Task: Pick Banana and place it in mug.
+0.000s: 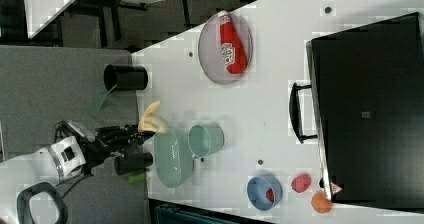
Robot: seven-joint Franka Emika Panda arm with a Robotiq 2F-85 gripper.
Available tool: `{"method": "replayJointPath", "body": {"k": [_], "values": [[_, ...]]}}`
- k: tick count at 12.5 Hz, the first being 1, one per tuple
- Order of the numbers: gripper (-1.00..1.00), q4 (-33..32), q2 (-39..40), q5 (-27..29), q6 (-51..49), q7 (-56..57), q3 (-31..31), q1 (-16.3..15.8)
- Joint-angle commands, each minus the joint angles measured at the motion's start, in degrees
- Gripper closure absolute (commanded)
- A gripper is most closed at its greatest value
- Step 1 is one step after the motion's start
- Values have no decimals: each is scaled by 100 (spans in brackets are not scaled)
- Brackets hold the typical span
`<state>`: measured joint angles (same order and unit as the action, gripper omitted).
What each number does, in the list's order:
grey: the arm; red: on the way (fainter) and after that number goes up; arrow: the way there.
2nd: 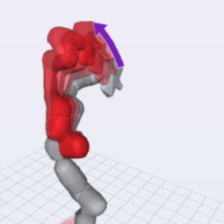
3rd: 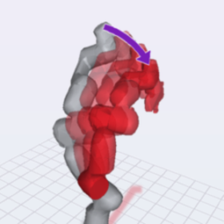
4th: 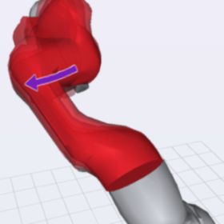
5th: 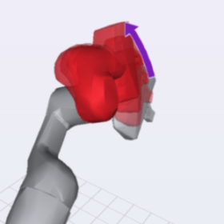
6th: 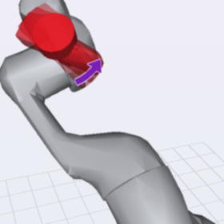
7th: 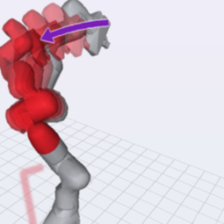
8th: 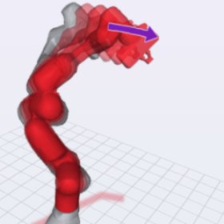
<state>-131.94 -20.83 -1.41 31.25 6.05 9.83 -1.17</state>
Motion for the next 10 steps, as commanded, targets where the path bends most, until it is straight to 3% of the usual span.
{"method": "replayJointPath", "body": {"k": [1, 5, 10], "values": [[43, -197, 401, 128, -183, -1941, 722, -250], [43, -202, 1083, 281, 126, -3216, 1338, -273], [43, -279, 2332, 349, 1538, -3267, 1519, -273]]}}
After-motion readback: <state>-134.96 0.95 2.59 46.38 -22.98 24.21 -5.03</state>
